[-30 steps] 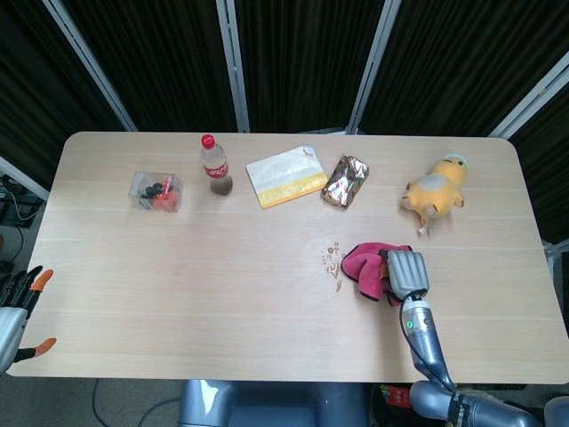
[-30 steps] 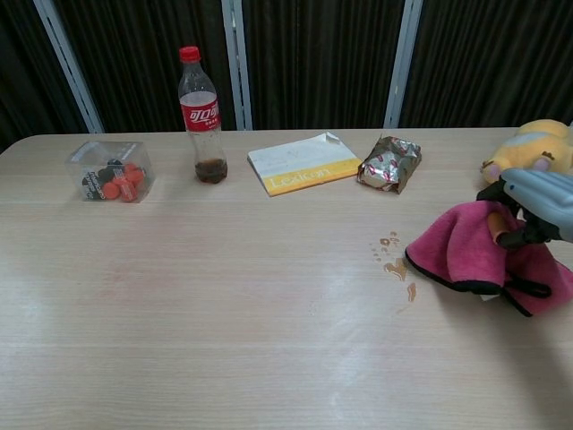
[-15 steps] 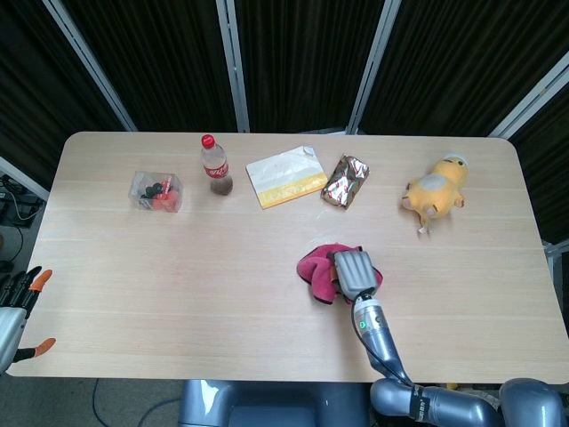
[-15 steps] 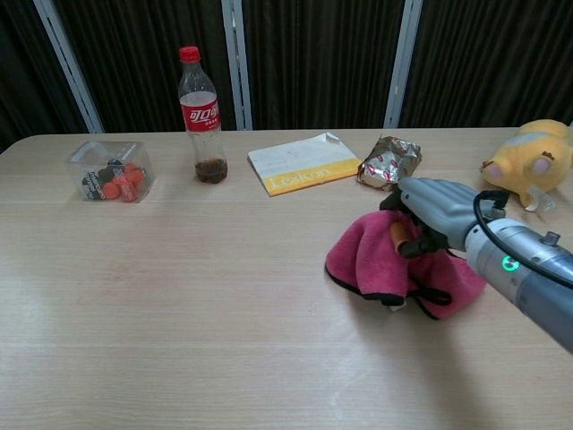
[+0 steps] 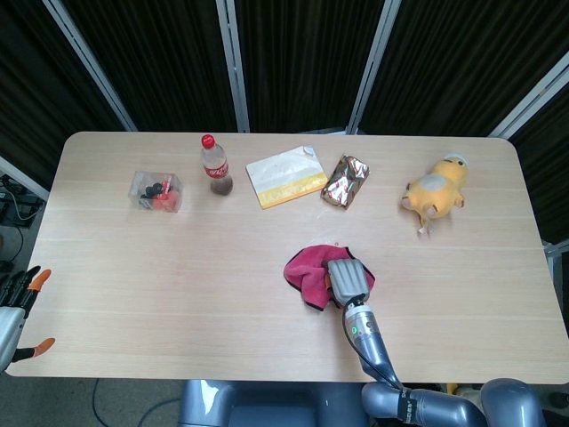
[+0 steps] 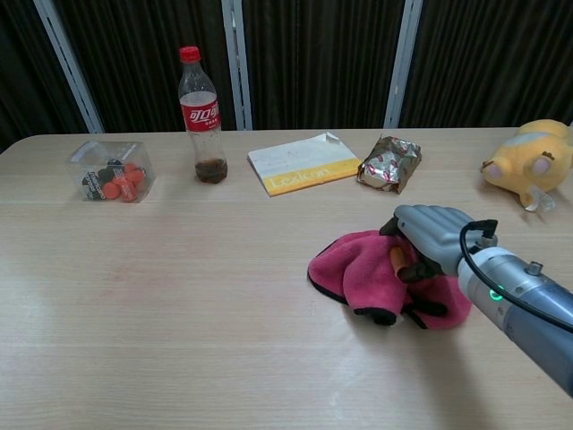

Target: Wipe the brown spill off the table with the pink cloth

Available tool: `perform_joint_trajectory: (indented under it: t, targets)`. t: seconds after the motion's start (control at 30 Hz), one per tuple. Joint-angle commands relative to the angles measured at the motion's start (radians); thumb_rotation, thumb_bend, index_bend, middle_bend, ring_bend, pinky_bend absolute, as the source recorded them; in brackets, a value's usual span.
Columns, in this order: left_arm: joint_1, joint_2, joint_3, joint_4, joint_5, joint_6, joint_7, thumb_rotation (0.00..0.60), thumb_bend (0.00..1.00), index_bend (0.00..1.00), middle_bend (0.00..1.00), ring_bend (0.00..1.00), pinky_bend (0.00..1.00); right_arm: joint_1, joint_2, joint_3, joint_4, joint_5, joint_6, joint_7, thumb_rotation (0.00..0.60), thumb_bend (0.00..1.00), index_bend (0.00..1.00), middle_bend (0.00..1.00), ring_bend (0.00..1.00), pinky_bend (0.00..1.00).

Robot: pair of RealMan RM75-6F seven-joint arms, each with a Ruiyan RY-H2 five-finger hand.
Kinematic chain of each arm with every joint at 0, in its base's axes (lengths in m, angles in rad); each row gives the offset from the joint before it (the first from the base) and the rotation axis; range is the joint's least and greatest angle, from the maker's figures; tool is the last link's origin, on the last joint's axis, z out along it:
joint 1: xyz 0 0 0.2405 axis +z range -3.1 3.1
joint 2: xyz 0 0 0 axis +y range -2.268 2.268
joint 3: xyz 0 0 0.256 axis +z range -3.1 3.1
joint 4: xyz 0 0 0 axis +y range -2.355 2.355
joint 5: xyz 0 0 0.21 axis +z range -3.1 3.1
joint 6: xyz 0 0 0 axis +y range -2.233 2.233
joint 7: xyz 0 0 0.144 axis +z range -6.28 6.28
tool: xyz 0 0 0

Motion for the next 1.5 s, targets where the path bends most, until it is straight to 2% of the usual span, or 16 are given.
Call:
perform_joint_trajectory:
  t: [0.03, 0.2, 0.57, 0.87, 1.03, 1.2, 1.3, 1.5]
  targets:
    - [0.0, 0.0, 0.0, 0.0, 0.0, -0.001, 0.0, 0.6, 0.0, 0.0, 0.0, 0.0, 0.0, -0.016, 0.007, -0.006, 0.035, 0.002, 0.003, 0.019, 0.6, 0.72, 0.74, 0.6, 0.54, 0.74]
    - [-0.001, 0.001, 0.001, -0.004, -0.006, -0.006, 0.001, 0.6, 0.0, 0.0, 0.0, 0.0, 0.0, -0.032, 0.038, 0.01, 0.058, 0.009, 0.022, 0.025, 0.6, 0.73, 0.74, 0.6, 0.54, 0.74]
    - [0.0, 0.0, 0.0, -0.007, -0.006, -0.003, 0.007, 0.6, 0.0, 0.0, 0.0, 0.0, 0.0, -0.058, 0.116, 0.088, 0.075, 0.075, 0.072, 0.007, 0.6, 0.73, 0.75, 0.6, 0.54, 0.74]
    - [-0.001, -0.001, 0.001, -0.009, -0.006, -0.005, 0.012, 0.6, 0.0, 0.0, 0.0, 0.0, 0.0, -0.067, 0.133, 0.105, 0.086, 0.119, 0.077, -0.014, 0.6, 0.73, 0.75, 0.6, 0.54, 0.74]
    - [0.0, -0.001, 0.003, -0.01, -0.005, -0.006, 0.015, 0.6, 0.0, 0.0, 0.0, 0.0, 0.0, -0.056, 0.107, 0.093, 0.088, 0.102, 0.063, 0.004, 0.6, 0.73, 0.75, 0.61, 0.54, 0.74]
    - [0.001, 0.0, 0.002, -0.013, -0.01, -0.006, 0.013, 0.6, 0.0, 0.0, 0.0, 0.0, 0.0, -0.03, 0.044, 0.086, 0.138, 0.076, 0.05, 0.03, 0.6, 0.73, 0.75, 0.6, 0.54, 0.74]
    - [-0.002, 0.001, 0.003, -0.01, -0.007, -0.01, 0.006, 0.6, 0.0, 0.0, 0.0, 0.0, 0.0, 0.0, -0.013, 0.071, 0.162, 0.005, 0.049, 0.088, 0.6, 0.72, 0.75, 0.61, 0.54, 0.74]
    - [-0.002, 0.002, 0.006, -0.006, 0.0, -0.009, -0.002, 0.6, 0.0, 0.0, 0.0, 0.0, 0.0, 0.041, -0.099, 0.07, 0.223, -0.055, 0.048, 0.133, 0.6, 0.73, 0.75, 0.61, 0.54, 0.74]
